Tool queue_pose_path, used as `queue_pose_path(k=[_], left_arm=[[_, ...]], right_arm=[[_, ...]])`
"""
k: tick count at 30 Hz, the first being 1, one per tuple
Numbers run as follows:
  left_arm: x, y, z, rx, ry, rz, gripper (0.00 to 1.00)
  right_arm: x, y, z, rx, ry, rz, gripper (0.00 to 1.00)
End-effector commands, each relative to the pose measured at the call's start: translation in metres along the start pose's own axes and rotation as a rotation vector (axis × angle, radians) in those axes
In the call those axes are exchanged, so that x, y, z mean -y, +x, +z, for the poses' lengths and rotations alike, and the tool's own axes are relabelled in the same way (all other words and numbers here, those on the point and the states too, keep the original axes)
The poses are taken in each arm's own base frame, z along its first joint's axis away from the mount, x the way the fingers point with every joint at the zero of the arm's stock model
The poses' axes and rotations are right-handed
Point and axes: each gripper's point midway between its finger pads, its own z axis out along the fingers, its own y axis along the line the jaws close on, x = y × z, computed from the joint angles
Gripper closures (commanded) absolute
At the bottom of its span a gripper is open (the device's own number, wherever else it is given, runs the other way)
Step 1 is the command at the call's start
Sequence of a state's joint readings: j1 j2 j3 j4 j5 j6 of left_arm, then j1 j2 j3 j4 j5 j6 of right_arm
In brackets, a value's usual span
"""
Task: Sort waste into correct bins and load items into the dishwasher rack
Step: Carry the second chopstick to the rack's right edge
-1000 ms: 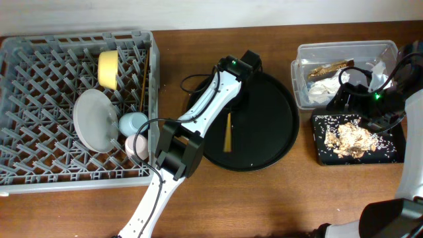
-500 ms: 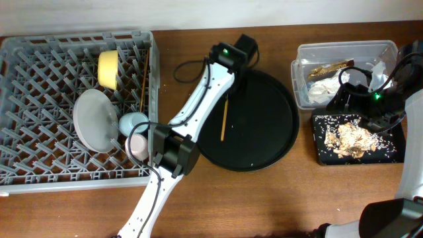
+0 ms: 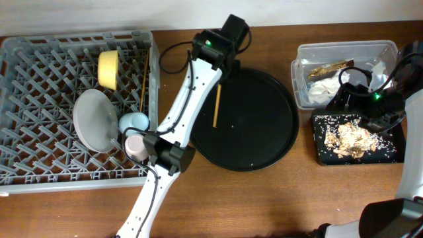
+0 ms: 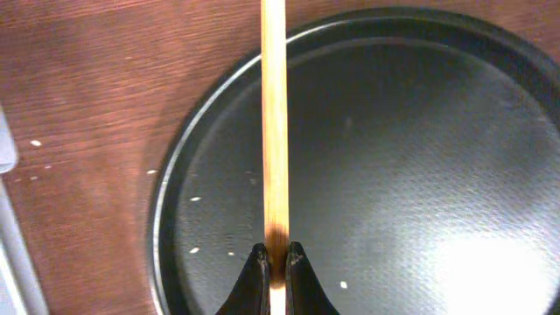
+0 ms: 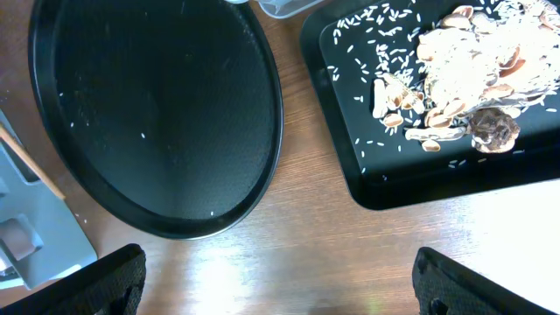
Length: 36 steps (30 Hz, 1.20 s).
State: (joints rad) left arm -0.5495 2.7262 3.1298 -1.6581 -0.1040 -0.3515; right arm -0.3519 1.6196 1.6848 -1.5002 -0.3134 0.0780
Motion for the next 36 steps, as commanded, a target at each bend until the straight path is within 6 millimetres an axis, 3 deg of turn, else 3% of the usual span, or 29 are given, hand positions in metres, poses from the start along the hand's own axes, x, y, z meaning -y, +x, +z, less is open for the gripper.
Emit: queue_pose_path(k=[1, 11, 14, 16, 19, 20, 28, 32, 36], left_arm=[[-0.020, -0.016, -0.030, 0.073, -0.007, -0.021, 0.99], [-0.044, -0.057, -0.104, 0.316, -0.044, -0.026, 0.99], [-0.076, -0.072, -0.122, 0.414, -0.207, -0.055, 0.99], [-0.108, -0.079, -0.128, 0.447, -0.337, -0.100, 0.99], [-0.148, -0.083, -0.128, 0.444, -0.418, -0.158, 0.99], [-0.172, -0.083, -0.127, 0.433, -0.429, -0.196, 0.99], [-0.247, -0.082, -0.117, 0.388, -0.351, -0.299, 0.99], [-0.269, -0.085, -0.106, 0.371, -0.271, -0.301, 0.99], [-0.265, -0.083, -0.086, 0.321, -0.177, -0.251, 0.99]], right_arm=[[0.002, 0.001, -0.001, 0.001, 0.012, -0.003, 0.01], [0.002, 0.000, -0.001, 0.006, 0.011, -0.004, 0.01], [0.002, 0.000, -0.001, 0.007, 0.011, -0.004, 0.02], [0.002, 0.000, -0.001, 0.007, 0.011, -0.005, 0.01], [0.002, 0.000, -0.001, 0.007, 0.011, -0.004, 0.01], [0.002, -0.001, -0.001, 0.008, 0.011, -0.005, 0.02], [0.002, -0.001, -0.001, 0.011, 0.011, -0.005, 0.01], [0.002, -0.002, -0.001, 0.014, 0.011, -0.007, 0.01], [0.002, -0.003, -0.001, 0.018, 0.010, -0.008, 0.02]])
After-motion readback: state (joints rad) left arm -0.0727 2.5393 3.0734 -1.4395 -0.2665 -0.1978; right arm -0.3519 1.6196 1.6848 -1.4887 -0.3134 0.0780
